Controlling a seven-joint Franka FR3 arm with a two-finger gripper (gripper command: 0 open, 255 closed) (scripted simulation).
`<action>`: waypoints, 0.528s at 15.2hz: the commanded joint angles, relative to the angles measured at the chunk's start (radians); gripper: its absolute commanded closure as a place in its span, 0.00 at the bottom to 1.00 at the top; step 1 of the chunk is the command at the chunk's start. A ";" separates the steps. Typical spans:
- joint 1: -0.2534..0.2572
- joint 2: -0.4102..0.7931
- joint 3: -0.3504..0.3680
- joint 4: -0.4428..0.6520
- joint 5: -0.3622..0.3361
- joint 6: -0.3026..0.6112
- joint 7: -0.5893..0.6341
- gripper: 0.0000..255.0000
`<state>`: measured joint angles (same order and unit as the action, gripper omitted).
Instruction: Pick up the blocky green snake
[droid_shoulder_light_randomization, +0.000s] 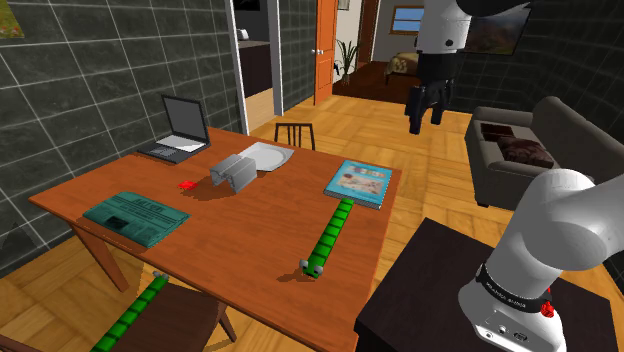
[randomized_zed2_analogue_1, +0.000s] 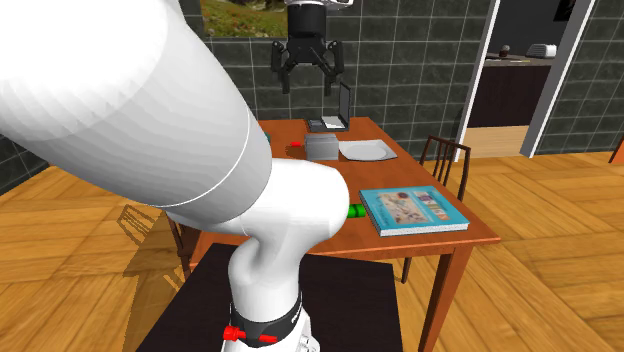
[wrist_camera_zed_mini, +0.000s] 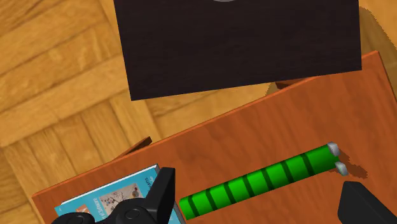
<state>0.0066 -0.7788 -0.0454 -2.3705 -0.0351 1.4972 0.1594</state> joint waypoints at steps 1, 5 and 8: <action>0.000 0.000 0.000 0.000 0.000 0.000 0.000 0.00; -0.022 0.038 0.048 -0.099 0.037 0.142 0.135 0.00; -0.037 0.086 0.084 -0.157 0.063 0.255 0.234 0.00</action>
<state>-0.0259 -0.7031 0.0239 -2.5050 0.0172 1.7145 0.3549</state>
